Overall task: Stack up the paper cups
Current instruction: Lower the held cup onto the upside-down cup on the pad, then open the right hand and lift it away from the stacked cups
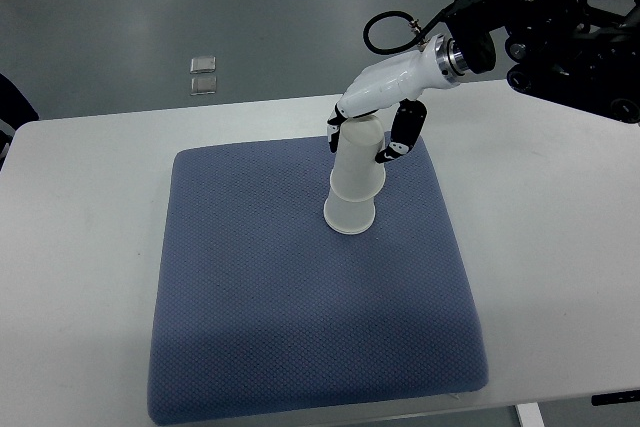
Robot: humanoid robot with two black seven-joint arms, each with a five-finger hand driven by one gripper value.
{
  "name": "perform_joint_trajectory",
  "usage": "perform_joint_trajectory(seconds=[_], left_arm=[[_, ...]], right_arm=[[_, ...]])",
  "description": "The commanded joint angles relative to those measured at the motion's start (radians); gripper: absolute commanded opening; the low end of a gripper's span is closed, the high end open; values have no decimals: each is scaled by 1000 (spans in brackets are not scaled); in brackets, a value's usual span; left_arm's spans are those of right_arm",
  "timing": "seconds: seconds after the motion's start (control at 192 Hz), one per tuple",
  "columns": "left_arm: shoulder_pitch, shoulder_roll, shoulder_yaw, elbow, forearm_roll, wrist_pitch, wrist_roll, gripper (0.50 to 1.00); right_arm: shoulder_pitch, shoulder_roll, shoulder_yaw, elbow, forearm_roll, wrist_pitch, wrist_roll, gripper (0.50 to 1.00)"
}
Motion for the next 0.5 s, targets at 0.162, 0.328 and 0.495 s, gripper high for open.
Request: perform_joint_trajectory(seconds=[0.162, 0.328, 0.495], left_arm=[[0, 0, 0, 0, 0, 0, 0, 1000], [0, 0, 0, 0, 0, 0, 0, 1000], [0, 0, 0, 0, 0, 0, 0, 1000]], right_arm=[[-18, 6, 5, -5, 1, -5, -2, 684], [-16, 21, 6, -5, 15, -19, -2, 819], [-15, 26, 8, -5, 16, -20, -2, 862]])
